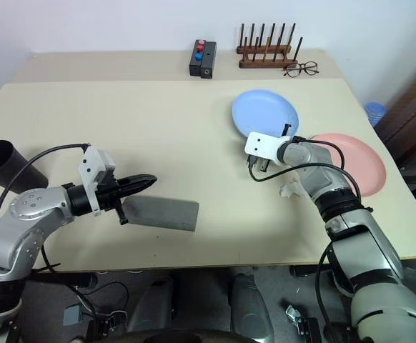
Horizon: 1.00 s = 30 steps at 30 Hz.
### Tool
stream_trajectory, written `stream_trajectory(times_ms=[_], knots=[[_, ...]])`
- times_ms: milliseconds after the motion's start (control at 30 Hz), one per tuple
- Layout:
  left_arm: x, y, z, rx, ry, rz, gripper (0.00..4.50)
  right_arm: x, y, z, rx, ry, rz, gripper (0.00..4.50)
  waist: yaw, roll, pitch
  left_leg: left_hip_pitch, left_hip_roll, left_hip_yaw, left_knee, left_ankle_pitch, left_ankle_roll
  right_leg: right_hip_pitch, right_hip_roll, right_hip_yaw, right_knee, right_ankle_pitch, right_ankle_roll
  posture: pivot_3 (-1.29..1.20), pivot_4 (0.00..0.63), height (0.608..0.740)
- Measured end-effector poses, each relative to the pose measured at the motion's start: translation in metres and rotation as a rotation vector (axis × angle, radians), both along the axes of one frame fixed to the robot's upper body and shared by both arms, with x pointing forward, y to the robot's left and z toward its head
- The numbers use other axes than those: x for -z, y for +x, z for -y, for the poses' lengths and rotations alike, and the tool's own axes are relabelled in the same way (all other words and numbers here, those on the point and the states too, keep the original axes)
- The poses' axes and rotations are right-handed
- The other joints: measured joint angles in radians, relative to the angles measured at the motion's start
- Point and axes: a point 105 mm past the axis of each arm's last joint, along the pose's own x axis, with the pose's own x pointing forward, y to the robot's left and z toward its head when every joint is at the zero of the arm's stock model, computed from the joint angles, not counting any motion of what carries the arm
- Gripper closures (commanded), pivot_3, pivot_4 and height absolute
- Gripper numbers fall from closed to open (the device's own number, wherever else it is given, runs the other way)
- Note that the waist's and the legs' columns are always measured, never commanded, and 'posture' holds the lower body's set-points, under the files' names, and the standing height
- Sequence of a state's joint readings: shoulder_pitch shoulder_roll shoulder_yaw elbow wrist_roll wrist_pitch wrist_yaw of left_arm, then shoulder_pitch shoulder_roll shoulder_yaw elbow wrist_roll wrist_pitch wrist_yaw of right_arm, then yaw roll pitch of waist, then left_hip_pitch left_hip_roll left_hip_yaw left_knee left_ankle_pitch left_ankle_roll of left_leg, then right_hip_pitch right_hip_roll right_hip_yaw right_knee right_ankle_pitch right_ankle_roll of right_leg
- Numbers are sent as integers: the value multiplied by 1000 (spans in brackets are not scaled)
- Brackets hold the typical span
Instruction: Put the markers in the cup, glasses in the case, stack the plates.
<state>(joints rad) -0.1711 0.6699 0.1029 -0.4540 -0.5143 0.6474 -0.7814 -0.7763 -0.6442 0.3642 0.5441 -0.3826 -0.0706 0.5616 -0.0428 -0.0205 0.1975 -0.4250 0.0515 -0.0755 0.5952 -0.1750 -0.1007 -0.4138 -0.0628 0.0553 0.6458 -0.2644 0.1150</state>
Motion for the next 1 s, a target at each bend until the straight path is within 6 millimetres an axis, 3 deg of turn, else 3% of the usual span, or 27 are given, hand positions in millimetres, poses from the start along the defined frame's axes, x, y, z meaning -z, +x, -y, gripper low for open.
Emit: stream_trajectory(times_ms=[133,267,433,600,633,700,833,1000], knots=[[-4,8,3,-21,-23,29,4500,-35,-15,20,16,-15,103,4453,8,0,0,0,0,0,1,0,0,0,0,0,0,0,0,0,150,738],[-5,16,5,-27,-32,49,4500,-63,-44,56,59,-50,127,4453,16,0,0,0,0,0,1,0,0,0,0,0,-1,0,0,0,150,738],[-3,25,15,12,-38,55,4500,-49,-97,108,162,-106,-62,4453,28,1,0,0,0,0,1,0,0,1,0,0,-1,0,0,0,150,738],[1,28,26,55,-44,53,4500,-24,-131,133,244,-88,-235,4453,17,1,-1,2,0,0,2,0,0,2,0,0,0,0,0,0,150,738],[0,29,28,63,-48,58,4500,-21,-134,133,252,-77,-258,3800,14,1,-1,2,0,0,2,0,0,3,0,0,0,0,-1,0,150,738],[0,29,29,68,-50,62,4500,-20,-136,132,259,-60,-275,3016,8,1,-1,3,0,0,2,0,0,3,0,0,0,0,-1,0,150,738],[0,30,29,67,-47,63,4500,-22,-138,128,250,-57,-274,1040,5,1,-1,2,0,0,2,0,0,3,0,0,0,0,0,0,150,738],[0,30,29,67,-48,63,4500,-33,-138,97,150,65,-271,1040,3,1,-1,2,0,0,2,0,0,3,0,0,0,0,0,0,150,738]])
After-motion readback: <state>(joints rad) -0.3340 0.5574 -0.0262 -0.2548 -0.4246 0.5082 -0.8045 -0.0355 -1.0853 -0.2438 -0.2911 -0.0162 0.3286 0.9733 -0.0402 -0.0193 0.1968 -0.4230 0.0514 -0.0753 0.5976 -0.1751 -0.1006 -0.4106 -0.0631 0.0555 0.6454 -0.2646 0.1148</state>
